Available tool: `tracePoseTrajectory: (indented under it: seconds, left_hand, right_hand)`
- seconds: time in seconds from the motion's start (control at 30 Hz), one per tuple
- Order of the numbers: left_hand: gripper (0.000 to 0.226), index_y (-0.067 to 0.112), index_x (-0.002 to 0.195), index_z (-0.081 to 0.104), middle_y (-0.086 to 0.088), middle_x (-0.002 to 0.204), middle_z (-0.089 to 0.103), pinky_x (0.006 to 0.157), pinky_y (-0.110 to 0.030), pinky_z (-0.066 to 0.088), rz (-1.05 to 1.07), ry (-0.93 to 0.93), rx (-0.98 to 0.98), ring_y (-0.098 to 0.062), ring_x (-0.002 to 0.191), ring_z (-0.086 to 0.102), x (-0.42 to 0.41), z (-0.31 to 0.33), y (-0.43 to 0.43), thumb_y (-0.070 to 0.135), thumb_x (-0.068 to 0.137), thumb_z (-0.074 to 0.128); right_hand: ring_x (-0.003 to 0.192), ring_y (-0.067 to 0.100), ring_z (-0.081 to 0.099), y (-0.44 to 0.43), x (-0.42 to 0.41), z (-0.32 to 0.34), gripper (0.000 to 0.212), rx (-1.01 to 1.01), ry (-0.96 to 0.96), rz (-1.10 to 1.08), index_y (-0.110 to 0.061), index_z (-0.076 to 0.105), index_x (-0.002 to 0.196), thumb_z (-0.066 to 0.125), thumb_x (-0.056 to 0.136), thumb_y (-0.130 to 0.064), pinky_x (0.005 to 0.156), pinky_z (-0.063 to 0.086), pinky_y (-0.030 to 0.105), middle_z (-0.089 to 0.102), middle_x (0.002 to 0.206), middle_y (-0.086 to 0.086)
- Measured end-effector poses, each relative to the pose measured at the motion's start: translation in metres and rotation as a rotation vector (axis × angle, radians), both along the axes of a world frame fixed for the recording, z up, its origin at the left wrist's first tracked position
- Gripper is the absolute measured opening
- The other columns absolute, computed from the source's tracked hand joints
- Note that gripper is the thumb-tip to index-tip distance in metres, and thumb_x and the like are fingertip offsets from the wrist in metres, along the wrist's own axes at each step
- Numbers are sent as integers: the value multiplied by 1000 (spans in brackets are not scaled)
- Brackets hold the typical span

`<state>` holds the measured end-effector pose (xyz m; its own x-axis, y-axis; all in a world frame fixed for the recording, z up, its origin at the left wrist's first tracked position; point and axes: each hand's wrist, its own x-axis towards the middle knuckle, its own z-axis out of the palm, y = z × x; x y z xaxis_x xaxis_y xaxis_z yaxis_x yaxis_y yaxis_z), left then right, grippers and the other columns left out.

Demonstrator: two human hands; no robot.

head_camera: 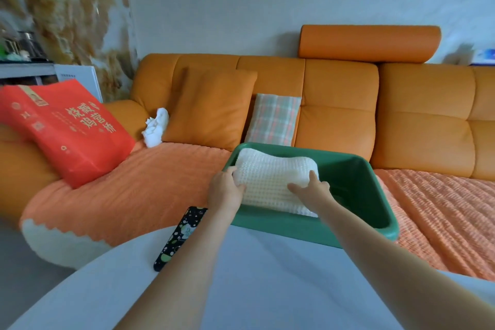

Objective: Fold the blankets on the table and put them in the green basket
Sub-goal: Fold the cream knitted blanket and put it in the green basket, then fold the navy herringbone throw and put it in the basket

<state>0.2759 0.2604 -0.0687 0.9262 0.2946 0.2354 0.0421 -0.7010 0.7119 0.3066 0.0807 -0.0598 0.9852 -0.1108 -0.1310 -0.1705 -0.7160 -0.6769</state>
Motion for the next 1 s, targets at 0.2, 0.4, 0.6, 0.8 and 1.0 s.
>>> tracePoseTrajectory:
  seconds: [0.2, 0.4, 0.6, 0.8, 1.0]
  left_hand:
    - [41, 11, 127, 52, -7, 120, 60, 74, -22, 40, -67, -76, -211, -13, 96, 54, -61, 43, -5, 15, 88, 62]
    - [32, 12, 117, 61, -5, 108, 64, 77, -21, 37, -207, 79, -257, -13, 95, 56, -158, 53, -43, 14, 85, 63]
    - [23, 9, 108, 66, -6, 103, 68, 63, -6, 38, -283, 246, -254, -13, 93, 60, -270, 14, -104, 12, 86, 61]
    - [31, 18, 98, 69, -2, 95, 70, 64, 2, 37, -429, 357, -278, -8, 88, 61, -343, -15, -155, 31, 70, 63]
    - [19, 35, 78, 60, 11, 83, 65, 69, -1, 38, -445, 351, -228, -9, 89, 62, -361, -25, -163, 18, 83, 66]
  right_hand:
    - [72, 19, 58, -22, -58, 58, 69, 28, -143, 158, -15, 19, 149, 55, 93, -33, 52, 47, 19, 38, 138, 12]
    - [104, 25, 57, -87, -166, 74, 49, -76, -130, 186, -17, 43, 138, 57, 91, -25, 76, 48, 31, 50, 135, 9]
    - [136, 19, 34, -184, -298, 13, 47, -534, -78, 188, -24, 41, 139, 51, 94, -30, 108, 30, 32, 34, 150, 0]
    - [143, 18, 20, -237, -368, -36, 56, -728, -10, 129, -19, 26, 147, 46, 97, -35, 112, 25, 32, 19, 156, 3]
    - [133, 17, 38, -241, -373, -45, 37, -651, -194, 71, -19, 55, 129, 50, 94, -29, 103, 33, 28, 48, 140, 0]
